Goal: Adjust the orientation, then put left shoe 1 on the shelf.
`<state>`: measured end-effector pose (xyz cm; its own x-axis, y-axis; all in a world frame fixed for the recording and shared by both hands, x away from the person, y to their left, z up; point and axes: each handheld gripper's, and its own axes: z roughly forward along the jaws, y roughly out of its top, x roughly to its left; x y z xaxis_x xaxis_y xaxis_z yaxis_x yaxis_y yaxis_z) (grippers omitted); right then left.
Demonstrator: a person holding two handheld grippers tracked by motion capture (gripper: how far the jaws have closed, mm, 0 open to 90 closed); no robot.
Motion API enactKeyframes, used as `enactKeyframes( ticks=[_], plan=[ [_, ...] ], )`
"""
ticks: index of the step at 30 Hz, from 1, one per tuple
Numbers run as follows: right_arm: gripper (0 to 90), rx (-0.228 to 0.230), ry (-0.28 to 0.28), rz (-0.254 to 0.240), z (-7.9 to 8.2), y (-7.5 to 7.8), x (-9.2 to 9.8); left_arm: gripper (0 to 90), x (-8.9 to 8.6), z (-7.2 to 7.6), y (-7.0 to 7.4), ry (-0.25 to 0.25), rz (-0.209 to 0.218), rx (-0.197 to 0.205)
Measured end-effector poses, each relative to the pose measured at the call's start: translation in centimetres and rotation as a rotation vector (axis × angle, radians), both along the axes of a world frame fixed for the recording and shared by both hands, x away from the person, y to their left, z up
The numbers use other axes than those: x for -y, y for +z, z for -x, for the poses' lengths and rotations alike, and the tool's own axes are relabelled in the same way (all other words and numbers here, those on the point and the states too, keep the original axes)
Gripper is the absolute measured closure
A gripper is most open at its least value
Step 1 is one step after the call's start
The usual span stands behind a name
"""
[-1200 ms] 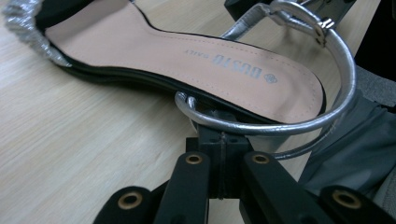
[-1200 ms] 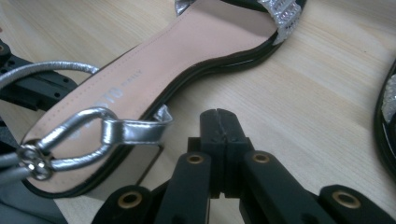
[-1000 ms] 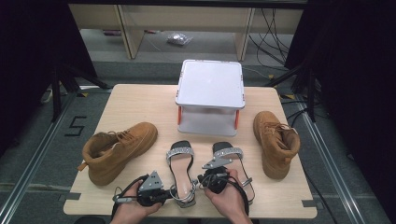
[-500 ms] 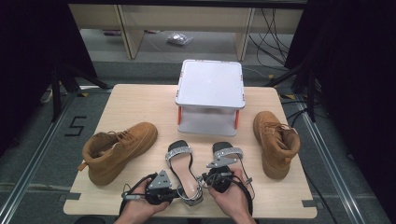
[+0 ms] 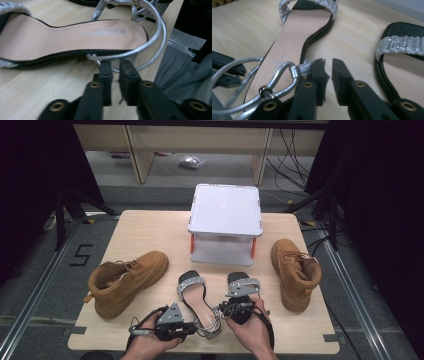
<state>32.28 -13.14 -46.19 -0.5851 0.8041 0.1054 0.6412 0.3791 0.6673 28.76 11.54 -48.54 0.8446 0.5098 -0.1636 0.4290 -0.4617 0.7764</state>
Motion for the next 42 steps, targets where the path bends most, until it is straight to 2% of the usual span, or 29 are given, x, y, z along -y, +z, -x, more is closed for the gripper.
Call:
enactKeyframes(
  ticks=[1,2,3,4,5,7,8,9,10,11,12,13,14,16,18,19,21,23,25,26,28,29,30,33,34,36,38,39,42],
  plan=[
    [73.7,-0.012,-0.009,-0.004,-0.1,0.5,0.2,70.5,-1.1,0.3,0.7,0.012,0.018,-0.004],
    [73.7,-0.012,-0.009,-0.004,-0.1,0.5,0.2,67.7,-1.1,0.3,0.7,0.012,0.018,-0.004],
    [70.5,-0.016,-0.014,-0.021,-0.2,0.8,0.3,65.1,-1.9,0.5,1.5,0.045,0.055,0.003],
    [69.1,-0.013,-0.020,-0.016,-0.2,1.0,0.3,63.3,-1.9,0.5,1.5,0.045,0.055,0.003],
    [67.5,-0.002,-0.013,-0.014,-0.4,1.0,0.4,62.0,-2.7,0.5,2.4,0.061,0.074,0.015],
    [66.1,-0.023,-0.026,-0.023,-0.5,1.1,0.4,58.5,-3.1,0.4,2.9,0.071,0.087,0.022],
    [64.6,-0.009,-0.018,-0.023,-0.7,1.1,0.4,58.5,-3.3,0.2,3.4,0.088,0.102,0.034],
    [61.4,-0.041,-0.046,-0.043,-0.8,1.1,0.3,54.5,-3.6,-0.4,4.3,0.102,0.117,0.061],
    [61.4,-0.041,-0.046,-0.043,-0.8,1.1,0.3,52.9,-3.6,-0.4,4.3,0.102,0.117,0.061],
    [59.1,-0.036,-0.059,-0.054,-0.9,1.2,0.3,51.3,-3.7,-1.5,5.0,0.118,0.136,0.105],
    [59.1,-0.036,-0.059,-0.054,-0.9,1.2,0.3,49.4,-3.7,-1.5,5.0,0.118,0.136,0.105],
    [56.8,-0.034,-0.056,-0.058,-1.1,1.2,0.4,47.7,-3.7,-2.5,5.7,0.141,0.139,0.154],
    [55.4,-0.049,-0.067,-0.071,-1.1,1.3,0.3,46.3,-3.7,-3.1,6.1,0.146,0.144,0.171],
    [52.8,-0.028,-0.055,-0.080,-1.2,1.4,0.4,44.3,-3.6,-4.1,6.8,0.163,0.162,0.191],
    [51.5,-0.053,-0.056,-0.097,-1.2,1.5,0.3,43.0,-3.5,-4.6,7.1,0.172,0.174,0.200],
    [47.2,-0.063,-0.050,-0.110,-1.3,1.6,0.3,42.8,-3.5,-5.5,7.8,0.191,0.168,0.226],
    [44.9,-0.083,-0.043,-0.103,-1.5,1.6,0.3,42.7,-3.4,-6.3,8.3,0.202,0.172,0.238],
    [43.2,-0.077,-0.047,-0.095,-1.6,1.6,0.3,42.7,-3.2,-7.2,8.8,0.207,0.174,0.252],
    [43.3,-0.055,-0.051,-0.094,-1.7,1.6,0.2,44.0,-3.1,-8.3,9.4,0.227,0.165,0.264],
    [43.1,-0.079,-0.059,-0.091,-1.6,1.8,0.1,45.5,-3.0,-8.9,9.8,0.244,0.171,0.281],
    [42.6,-0.067,-0.040,-0.083,-1.7,2.0,0.0,48.5,-3.0,-9.5,10.1,0.260,0.173,0.299],
    [42.0,-0.082,-0.044,-0.087,-1.7,2.2,-0.2,50.2,-2.8,-10.8,10.8,0.282,0.192,0.322],
    [41.5,-0.096,-0.056,-0.075,-1.6,2.5,-0.5,51.2,-2.8,-11.5,11.2,0.286,0.194,0.326],
    [39.6,-0.079,-0.014,-0.068,-1.6,3.0,-1.4,55.6,-2.6,-13.5,12.2,0.306,0.237,0.308],
    [39.6,-0.079,-0.014,-0.068,-1.6,3.0,-1.4,57.5,-2.6,-13.5,12.2,0.306,0.237,0.308],
    [38.8,-0.119,-0.002,-0.056,-1.4,3.4,-2.6,62.6,-2.4,-15.1,13.2,0.325,0.231,0.323],
    [38.2,-0.120,0.009,-0.050,-1.5,3.3,-2.9,68.3,-2.2,-15.6,13.4,0.326,0.229,0.324],
    [37.8,-0.128,0.030,-0.034,-1.7,3.2,-3.5,72.3,-1.7,-16.5,13.8,0.325,0.204,0.318],
    [36.7,-0.142,0.042,-0.023,-1.9,3.0,-4.1,77.9,-0.9,-17.5,13.9,0.312,0.181,0.318]
  ],
)
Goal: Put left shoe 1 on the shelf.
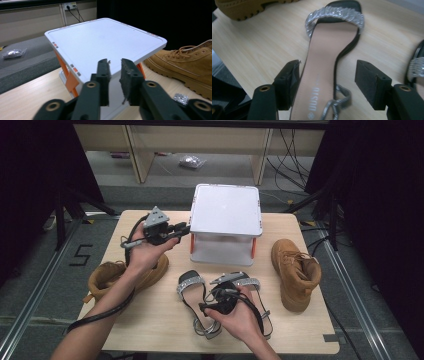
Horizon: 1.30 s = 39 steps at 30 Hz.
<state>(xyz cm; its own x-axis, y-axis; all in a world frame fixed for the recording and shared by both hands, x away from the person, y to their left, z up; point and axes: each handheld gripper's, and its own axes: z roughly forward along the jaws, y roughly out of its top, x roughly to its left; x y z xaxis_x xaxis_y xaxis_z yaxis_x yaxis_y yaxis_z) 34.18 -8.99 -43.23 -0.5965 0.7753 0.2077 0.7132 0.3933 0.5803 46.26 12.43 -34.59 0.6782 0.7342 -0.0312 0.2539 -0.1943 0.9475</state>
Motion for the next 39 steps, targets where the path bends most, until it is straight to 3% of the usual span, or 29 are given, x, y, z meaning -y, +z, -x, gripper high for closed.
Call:
enactKeyframes(
  ticks=[1,5,6,11,13,17,19,21,24,27,33,37,38,39],
  plan=[
    [35.6,-0.033,0.016,0.017,-0.1,0.0,-0.7,80.8,0.8,-1.0,0.0,0.003,-0.011,-0.012],
    [33.8,-0.059,0.046,0.060,-0.5,-0.4,-1.7,82.8,2.1,-2.6,-0.3,0.012,-0.036,-0.020],
    [33.8,-0.083,0.047,0.085,-0.8,-0.6,-2.3,82.6,2.7,-3.3,-0.6,0.016,-0.045,-0.025],
    [30.9,-0.108,0.074,0.145,-1.5,-1.0,-3.5,83.8,4.0,-4.3,-1.2,0.015,-0.046,-0.060],
    [30.0,-0.116,0.079,0.162,-1.9,-1.2,-3.8,85.1,4.2,-4.5,-1.4,0.015,-0.060,-0.069],
    [29.0,-0.151,0.068,0.216,-2.5,-1.8,-4.3,87.7,4.7,-4.8,-1.6,0.017,-0.039,-0.109],
    [29.0,-0.159,0.076,0.227,-2.7,-2.0,-4.4,88.3,4.8,-4.9,-1.7,0.018,-0.043,-0.112],
    [28.9,-0.174,0.082,0.243,-2.9,-2.5,-4.6,89.0,4.7,-5.1,-1.8,0.026,-0.083,-0.113],
    [28.3,-0.180,0.095,0.256,-3.1,-2.8,-4.8,89.1,4.9,-5.2,-2.0,0.040,-0.076,-0.104],
    [27.7,-0.200,0.109,0.286,-3.3,-3.4,-5.2,89.1,4.7,-5.6,-2.4,0.050,-0.109,-0.108],
    [28.3,-0.222,0.116,0.298,-3.4,-3.8,-5.6,89.1,4.7,-5.9,-3.0,0.068,-0.072,-0.107],
    [28.6,-0.216,0.123,0.312,-3.6,-3.9,-5.6,89.3,4.8,-6.0,-3.1,0.067,-0.072,-0.105],
    [28.6,-0.228,0.118,0.308,-3.6,-4.0,-5.7,89.3,4.6,-6.1,-3.0,0.068,-0.099,-0.108],
    [29.4,-0.229,0.116,0.321,-3.7,-4.0,-5.8,89.4,4.7,-6.1,-3.1,0.070,-0.095,-0.099]
  ],
)
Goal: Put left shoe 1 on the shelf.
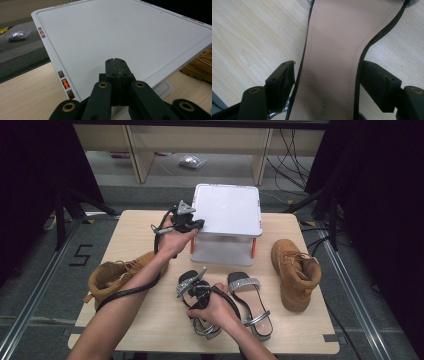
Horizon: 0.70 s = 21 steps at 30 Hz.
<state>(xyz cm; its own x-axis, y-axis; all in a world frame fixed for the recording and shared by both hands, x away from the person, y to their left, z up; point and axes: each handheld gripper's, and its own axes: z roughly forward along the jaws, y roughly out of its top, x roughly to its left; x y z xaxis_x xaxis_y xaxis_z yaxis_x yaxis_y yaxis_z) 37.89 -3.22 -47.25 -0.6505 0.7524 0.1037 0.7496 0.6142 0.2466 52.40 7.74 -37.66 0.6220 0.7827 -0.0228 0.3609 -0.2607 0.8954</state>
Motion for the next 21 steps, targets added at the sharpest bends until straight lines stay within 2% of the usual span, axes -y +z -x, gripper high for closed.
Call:
enactKeyframes(
  ticks=[3,4,6,9,10,11,13,14,15,17,18,20,21],
  plan=[
    [30.6,-0.003,0.007,0.010,-0.20,-0.15,-0.04,89.5,-0.02,0.01,-0.01,0.001,0.001,-0.001],
    [31.2,-0.016,-0.008,0.011,-0.15,-0.19,-0.14,89.4,0.00,0.02,-0.11,0.009,0.027,-0.007],
    [31.7,-0.017,0.000,0.009,-0.21,-0.51,-0.23,89.5,-0.09,0.00,-0.16,0.011,0.038,-0.011],
    [32.2,-0.005,0.024,0.027,-0.35,-0.68,-0.26,89.5,-0.08,0.02,-0.20,0.010,0.036,-0.006],
    [32.9,-0.025,0.005,0.019,-0.38,-0.70,-0.40,89.5,0.00,0.08,-0.20,0.013,0.033,-0.004],
    [33.2,-0.013,0.024,0.036,-0.47,-0.75,-0.39,89.5,0.00,0.08,-0.20,0.013,0.033,-0.004],
    [34.2,-0.043,0.001,0.028,-0.50,-0.67,-0.54,89.5,0.04,0.11,-0.20,0.015,0.032,-0.003],
    [34.7,-0.028,0.021,0.050,-0.57,-0.72,-0.55,89.5,-0.07,0.11,-0.17,0.008,0.015,-0.003],
    [34.7,-0.028,0.021,0.050,-0.57,-0.72,-0.55,89.5,-0.07,0.11,-0.17,0.008,0.015,-0.003],
    [36.3,-0.058,0.021,0.053,-0.60,-0.56,-0.83,89.5,-0.07,0.12,-0.16,0.009,0.015,-0.002],
    [36.3,-0.058,0.021,0.053,-0.60,-0.56,-0.83,89.5,0.00,0.09,-0.22,0.011,0.030,0.001],
    [36.6,-0.047,0.028,0.070,-0.58,-0.65,-0.89,89.5,-0.08,0.08,-0.19,0.006,0.019,0.000],
    [37.0,-0.060,0.017,0.069,-0.65,-0.61,-0.87,89.5,0.06,0.11,-0.19,0.013,0.027,0.000]
  ],
)
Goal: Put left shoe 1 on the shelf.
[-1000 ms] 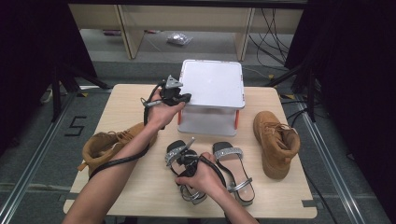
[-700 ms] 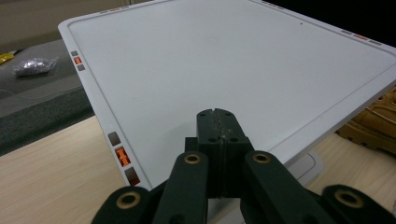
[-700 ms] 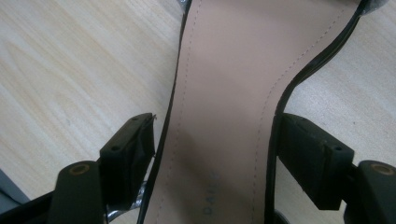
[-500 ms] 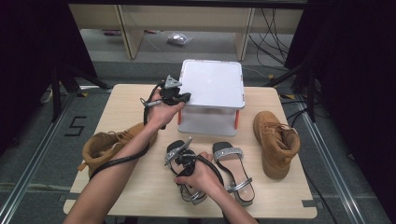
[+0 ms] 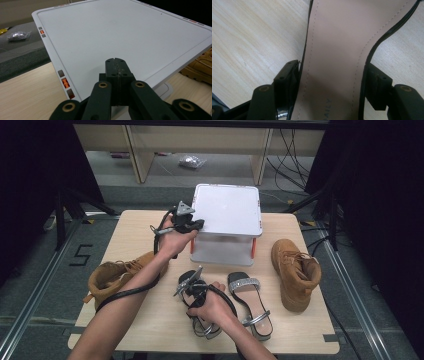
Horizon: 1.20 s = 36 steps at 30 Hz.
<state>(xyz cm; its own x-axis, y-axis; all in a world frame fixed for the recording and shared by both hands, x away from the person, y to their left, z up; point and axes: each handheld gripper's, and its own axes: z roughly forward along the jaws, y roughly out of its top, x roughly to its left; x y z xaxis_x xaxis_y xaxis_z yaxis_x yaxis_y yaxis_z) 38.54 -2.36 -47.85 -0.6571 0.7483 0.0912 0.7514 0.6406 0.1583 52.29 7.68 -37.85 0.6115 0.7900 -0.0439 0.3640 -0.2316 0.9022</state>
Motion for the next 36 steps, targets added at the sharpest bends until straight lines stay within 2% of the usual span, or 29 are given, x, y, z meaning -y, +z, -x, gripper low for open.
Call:
enactKeyframes(
  ticks=[10,11,14,16,17,18,22,24,25,28,29,36],
  plan=[
    [38.8,-0.014,-0.030,0.011,-0.11,0.10,-0.01,89.5,0.02,0.01,0.04,-0.002,-0.009,0.002],
    [38.7,-0.035,-0.034,0.007,-0.24,0.20,-0.09,89.5,0.04,0.01,0.04,-0.003,-0.010,0.003],
    [38.7,-0.032,-0.027,0.021,-0.26,0.17,-0.27,89.5,0.09,0.02,0.02,0.001,-0.001,0.003],
    [38.5,-0.041,-0.036,0.037,-0.25,0.09,-0.48,89.5,0.04,0.02,0.02,0.001,-0.002,0.002],
    [37.2,-0.058,-0.043,0.028,-0.43,0.00,-0.44,89.5,0.03,0.02,0.02,0.002,-0.002,0.001],
    [36.9,-0.045,-0.032,0.044,-0.45,-0.14,-0.45,89.5,0.05,0.00,0.03,-0.001,-0.003,0.002],
    [36.9,-0.061,-0.042,0.036,-0.52,-0.14,-0.56,89.5,0.12,0.02,0.03,0.002,0.001,0.001],
    [38.6,-0.051,-0.027,0.055,-0.57,-0.19,-0.61,89.5,0.06,0.00,0.04,0.000,-0.005,0.001],
    [39.3,-0.069,-0.032,0.045,-0.66,-0.03,-0.59,89.5,0.06,0.00,0.03,0.000,-0.003,0.001],
    [39.9,-0.066,-0.035,0.045,-0.66,-0.02,-0.58,89.5,0.05,0.01,0.02,0.001,-0.004,0.002],
    [40.4,-0.083,-0.058,0.018,-0.69,-0.05,-0.43,89.5,0.08,0.01,0.03,-0.001,-0.002,0.003],
    [41.6,-0.072,-0.081,0.015,-0.66,0.06,0.24,89.5,0.00,0.01,0.02,-0.002,-0.008,0.003]
  ],
)
